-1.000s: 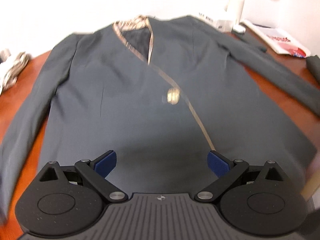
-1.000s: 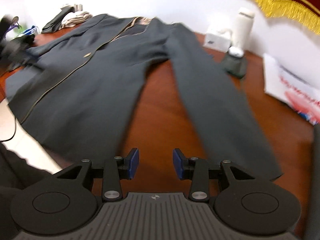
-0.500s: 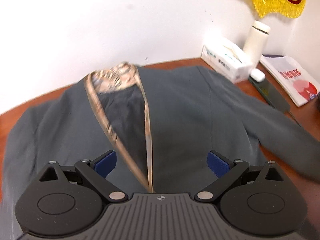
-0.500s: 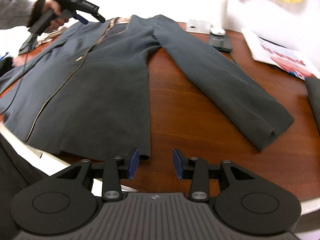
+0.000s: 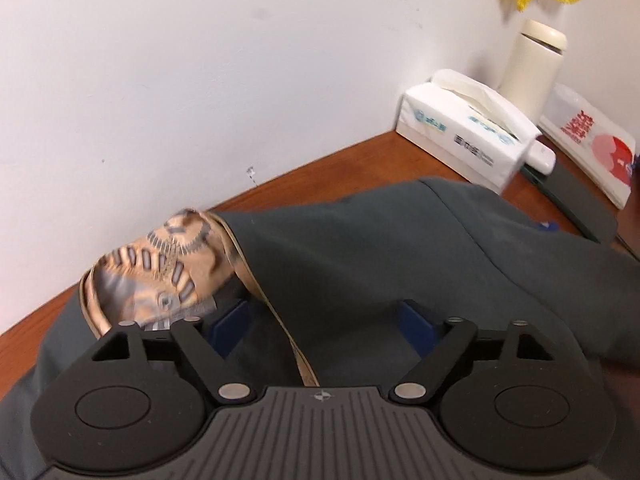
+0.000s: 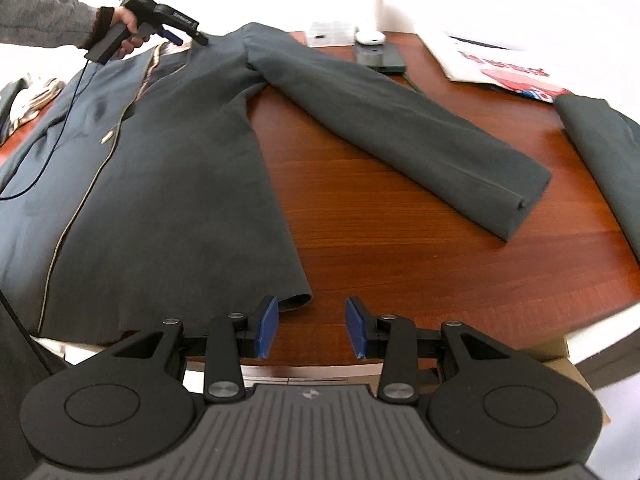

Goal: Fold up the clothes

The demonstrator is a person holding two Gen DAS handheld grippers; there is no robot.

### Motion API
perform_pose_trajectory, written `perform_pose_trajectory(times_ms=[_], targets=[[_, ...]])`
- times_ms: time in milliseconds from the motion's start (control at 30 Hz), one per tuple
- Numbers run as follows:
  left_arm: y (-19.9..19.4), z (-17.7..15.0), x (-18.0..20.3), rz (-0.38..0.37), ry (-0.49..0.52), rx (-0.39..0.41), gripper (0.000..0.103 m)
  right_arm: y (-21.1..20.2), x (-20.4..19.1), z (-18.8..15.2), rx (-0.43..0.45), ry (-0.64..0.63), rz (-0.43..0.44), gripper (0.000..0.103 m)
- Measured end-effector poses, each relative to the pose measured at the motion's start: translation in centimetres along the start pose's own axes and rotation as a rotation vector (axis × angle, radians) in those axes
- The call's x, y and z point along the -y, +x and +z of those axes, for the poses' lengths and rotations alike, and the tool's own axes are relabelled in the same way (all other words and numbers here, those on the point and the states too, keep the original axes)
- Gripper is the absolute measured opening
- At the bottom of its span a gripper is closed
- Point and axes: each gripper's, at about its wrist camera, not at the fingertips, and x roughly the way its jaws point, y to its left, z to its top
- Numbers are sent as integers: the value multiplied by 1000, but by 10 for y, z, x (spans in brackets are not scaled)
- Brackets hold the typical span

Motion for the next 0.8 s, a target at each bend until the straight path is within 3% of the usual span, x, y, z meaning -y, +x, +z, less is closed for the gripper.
perform_pose_trajectory(times_ms=[200, 267, 333, 400, 433, 800], targets=[[19, 6, -20, -83, -10, -23, 79, 3, -7, 0, 18, 47, -36, 43], [22, 6, -25, -126, -34, -14, 63, 5, -9, 0, 25, 57, -48, 43], [23, 4, -28, -160, -65, 1, 33, 7, -10, 0, 35, 56, -61, 43], [23, 3, -28, -157, -62, 19, 17, 8, -10, -1, 42, 54, -73, 43], [22, 2, -28, -150, -57, 30, 14, 9, -10, -2, 45, 52, -78, 43], [31, -1, -15, -20, 41, 18, 12, 13, -17, -26, 78, 41, -123, 42]])
